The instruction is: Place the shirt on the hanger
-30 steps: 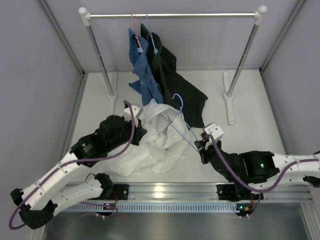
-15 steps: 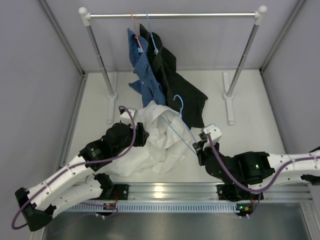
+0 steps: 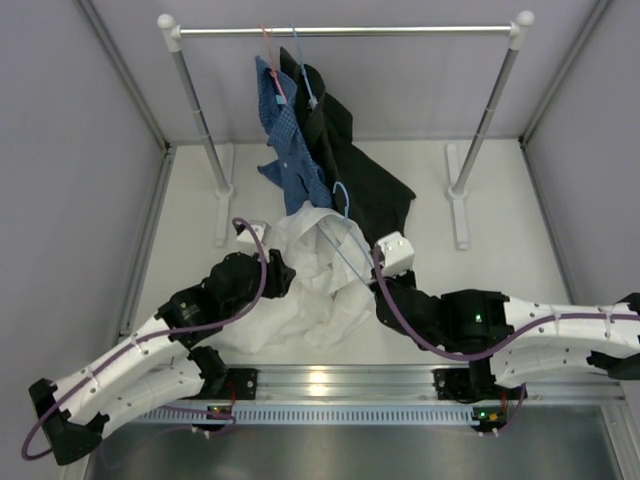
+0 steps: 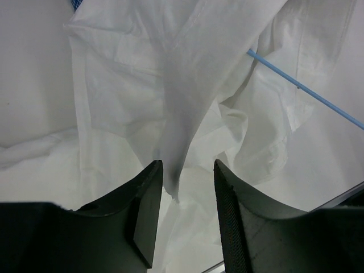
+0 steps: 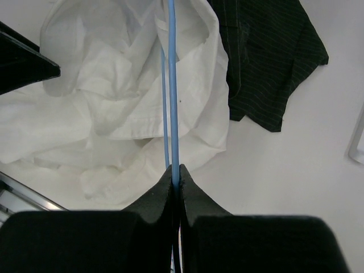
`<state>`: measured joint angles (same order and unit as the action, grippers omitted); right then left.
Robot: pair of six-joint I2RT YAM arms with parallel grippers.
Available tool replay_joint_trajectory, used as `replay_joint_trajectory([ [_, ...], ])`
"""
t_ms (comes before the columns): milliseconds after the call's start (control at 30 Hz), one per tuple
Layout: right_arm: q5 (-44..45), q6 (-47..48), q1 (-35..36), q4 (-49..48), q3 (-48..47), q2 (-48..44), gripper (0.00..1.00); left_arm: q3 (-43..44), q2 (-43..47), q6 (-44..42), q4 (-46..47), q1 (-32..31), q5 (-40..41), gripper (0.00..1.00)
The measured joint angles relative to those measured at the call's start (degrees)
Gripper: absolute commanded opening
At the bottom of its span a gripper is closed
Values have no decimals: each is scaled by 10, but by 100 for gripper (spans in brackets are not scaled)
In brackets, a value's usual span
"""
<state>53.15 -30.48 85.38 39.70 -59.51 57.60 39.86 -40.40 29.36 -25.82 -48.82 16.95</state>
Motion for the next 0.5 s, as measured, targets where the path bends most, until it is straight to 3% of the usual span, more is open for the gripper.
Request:
replay_joint_trajectory([
  [100,-9,7,-7,-2,-16,21,0,-1,-19,2,0,0,5,45],
  [233,-24,19,-17,-11,-26,38,0,-3,-39,5,0,0,24,31],
  [367,-33,26,-20,-12,-26,44,0,-21,-40,8,0,0,60,30],
  [433,-38,30,-20,-13,-30,46,0,-31,-42,10,0,0,75,21],
  [500,-40,34,-21,-14,-34,45,0,-35,-50,16,-1,0,85,1],
])
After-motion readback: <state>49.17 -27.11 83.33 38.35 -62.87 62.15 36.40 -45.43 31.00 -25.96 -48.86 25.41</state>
